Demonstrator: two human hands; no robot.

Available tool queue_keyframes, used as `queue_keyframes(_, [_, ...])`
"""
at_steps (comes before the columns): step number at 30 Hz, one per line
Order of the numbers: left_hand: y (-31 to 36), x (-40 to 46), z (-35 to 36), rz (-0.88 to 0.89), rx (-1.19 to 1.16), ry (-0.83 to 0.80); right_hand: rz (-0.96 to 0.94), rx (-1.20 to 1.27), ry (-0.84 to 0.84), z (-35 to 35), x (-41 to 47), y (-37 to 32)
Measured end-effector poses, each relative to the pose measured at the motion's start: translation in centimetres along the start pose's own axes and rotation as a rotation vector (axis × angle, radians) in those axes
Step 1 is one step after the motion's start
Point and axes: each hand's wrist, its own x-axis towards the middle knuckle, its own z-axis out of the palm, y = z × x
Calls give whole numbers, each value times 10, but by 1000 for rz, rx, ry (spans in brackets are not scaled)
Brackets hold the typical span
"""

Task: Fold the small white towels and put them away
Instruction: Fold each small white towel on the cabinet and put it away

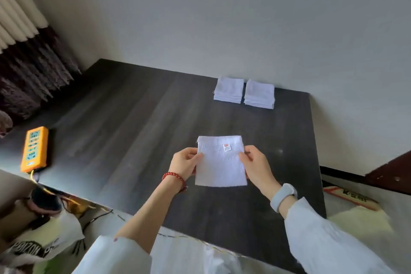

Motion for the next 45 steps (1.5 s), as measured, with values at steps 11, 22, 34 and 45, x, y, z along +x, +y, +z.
queue_keyframes(11, [95, 263, 48, 4, 136, -64, 11, -78, 105, -25, 259, -40])
queue_keyframes(22, [116, 429, 89, 59, 182, -28, 10, -148, 230, -33, 422, -29])
queue_keyframes(34, [85, 471, 100, 63, 412, 21, 54, -427, 205, -21, 451, 4])
queue_keyframes(45, [72, 461, 105, 601, 1295, -37, -282, -1172, 99, -5, 440, 11])
